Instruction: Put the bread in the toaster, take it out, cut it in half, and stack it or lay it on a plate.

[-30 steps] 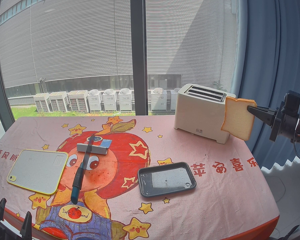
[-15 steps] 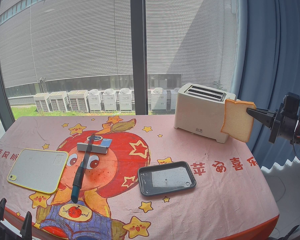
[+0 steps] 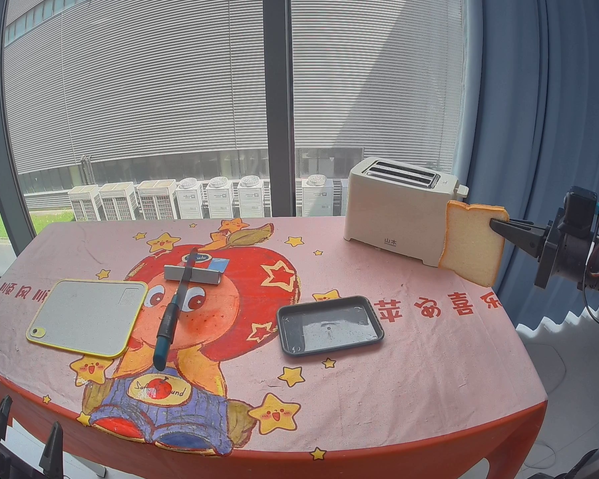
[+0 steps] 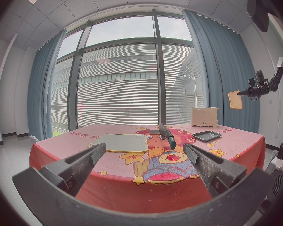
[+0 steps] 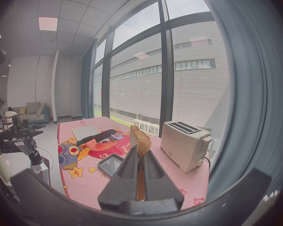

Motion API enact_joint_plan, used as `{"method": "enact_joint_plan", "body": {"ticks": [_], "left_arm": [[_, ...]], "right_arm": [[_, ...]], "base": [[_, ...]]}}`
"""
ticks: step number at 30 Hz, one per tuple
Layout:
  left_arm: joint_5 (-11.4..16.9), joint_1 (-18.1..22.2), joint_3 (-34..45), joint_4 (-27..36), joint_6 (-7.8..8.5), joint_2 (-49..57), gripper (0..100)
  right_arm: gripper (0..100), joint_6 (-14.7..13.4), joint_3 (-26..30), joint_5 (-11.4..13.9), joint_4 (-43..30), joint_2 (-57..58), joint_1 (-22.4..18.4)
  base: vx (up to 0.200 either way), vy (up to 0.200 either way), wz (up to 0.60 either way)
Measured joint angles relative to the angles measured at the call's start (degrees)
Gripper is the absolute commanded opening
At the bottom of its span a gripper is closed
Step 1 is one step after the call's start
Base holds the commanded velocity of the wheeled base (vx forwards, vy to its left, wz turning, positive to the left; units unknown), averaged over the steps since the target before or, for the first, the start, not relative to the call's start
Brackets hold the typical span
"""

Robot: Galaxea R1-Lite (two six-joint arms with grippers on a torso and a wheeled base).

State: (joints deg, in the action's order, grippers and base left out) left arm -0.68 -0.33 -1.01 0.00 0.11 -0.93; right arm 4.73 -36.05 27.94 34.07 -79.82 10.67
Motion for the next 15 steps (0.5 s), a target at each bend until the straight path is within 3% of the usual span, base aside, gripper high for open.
{"method": "enact_joint_plan", "body": {"ticks": [14, 15], "left_arm": [[0.35, 0.0, 0.0, 0.0, -0.01, 0.0, 100], [0.39, 0.0, 0.0, 0.0, -0.01, 0.0, 100]], "right_arm": [[0, 0.09, 0.39, -0.02, 0.02, -0.13, 0.11], [0, 0.06, 0.44, -0.02, -0.02, -0.13, 0.11]], "base": [[0.0, 0.0, 0.0], [0.0, 0.2, 0.0]]}}
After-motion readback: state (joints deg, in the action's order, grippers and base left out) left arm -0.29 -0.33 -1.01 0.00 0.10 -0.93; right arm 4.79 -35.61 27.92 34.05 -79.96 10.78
